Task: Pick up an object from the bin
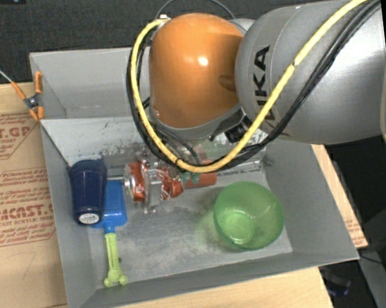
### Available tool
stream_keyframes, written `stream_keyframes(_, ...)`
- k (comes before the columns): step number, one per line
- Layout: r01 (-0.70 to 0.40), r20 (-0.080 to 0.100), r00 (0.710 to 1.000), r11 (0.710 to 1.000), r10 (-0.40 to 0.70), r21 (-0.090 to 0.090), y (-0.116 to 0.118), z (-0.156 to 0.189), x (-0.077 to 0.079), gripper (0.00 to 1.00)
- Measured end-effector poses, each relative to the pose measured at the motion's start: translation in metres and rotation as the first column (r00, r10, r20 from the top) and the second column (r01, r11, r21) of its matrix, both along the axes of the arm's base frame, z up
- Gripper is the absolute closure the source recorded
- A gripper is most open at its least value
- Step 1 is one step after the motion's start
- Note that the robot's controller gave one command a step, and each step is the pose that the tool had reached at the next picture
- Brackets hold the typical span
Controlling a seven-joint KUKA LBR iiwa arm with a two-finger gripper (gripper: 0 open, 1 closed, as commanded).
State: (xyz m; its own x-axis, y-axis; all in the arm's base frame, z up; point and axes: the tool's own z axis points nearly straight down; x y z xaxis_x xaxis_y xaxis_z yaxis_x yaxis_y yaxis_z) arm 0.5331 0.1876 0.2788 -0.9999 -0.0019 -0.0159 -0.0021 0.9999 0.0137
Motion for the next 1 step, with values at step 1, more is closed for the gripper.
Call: stream_keyframes(1, 0.0, 0.0, 1.0, 1.0, 0.0, 0.0, 0.0, 0.0, 0.0, 1.0)
